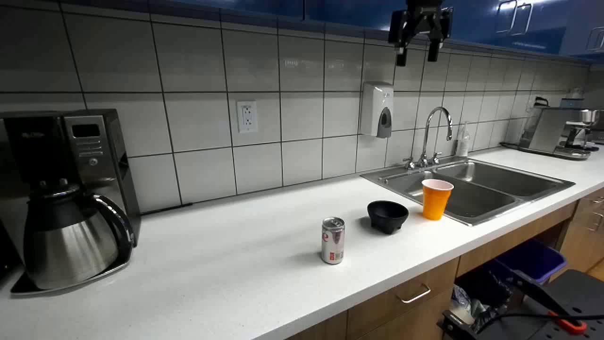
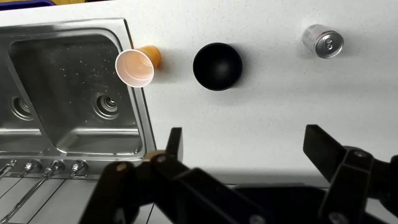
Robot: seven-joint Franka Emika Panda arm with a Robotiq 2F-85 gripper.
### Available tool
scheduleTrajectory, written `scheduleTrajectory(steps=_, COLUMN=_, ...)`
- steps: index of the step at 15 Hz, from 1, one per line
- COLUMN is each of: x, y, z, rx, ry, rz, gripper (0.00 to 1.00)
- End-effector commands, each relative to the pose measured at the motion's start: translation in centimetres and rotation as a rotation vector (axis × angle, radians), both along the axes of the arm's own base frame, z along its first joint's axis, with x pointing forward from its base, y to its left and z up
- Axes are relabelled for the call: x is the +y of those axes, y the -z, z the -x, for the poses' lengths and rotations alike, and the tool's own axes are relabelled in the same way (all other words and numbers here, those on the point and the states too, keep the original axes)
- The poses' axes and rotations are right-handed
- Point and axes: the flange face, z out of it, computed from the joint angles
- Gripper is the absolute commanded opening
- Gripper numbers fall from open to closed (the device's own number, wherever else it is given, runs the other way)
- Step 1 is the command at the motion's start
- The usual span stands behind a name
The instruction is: Put the silver can inside the black bowl
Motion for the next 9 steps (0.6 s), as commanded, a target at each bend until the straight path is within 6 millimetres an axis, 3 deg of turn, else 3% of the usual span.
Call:
scheduleTrajectory(steps=1, x=0.01, y=-0.01, z=-0.03, rx=0.001, ry=0.000, rz=0.000, gripper=1.00)
scheduleTrajectory(steps=9, x=0.24, y=0.28, z=-0.02, rx=0.000, ry=-0.005, rz=0.006, gripper=1.00)
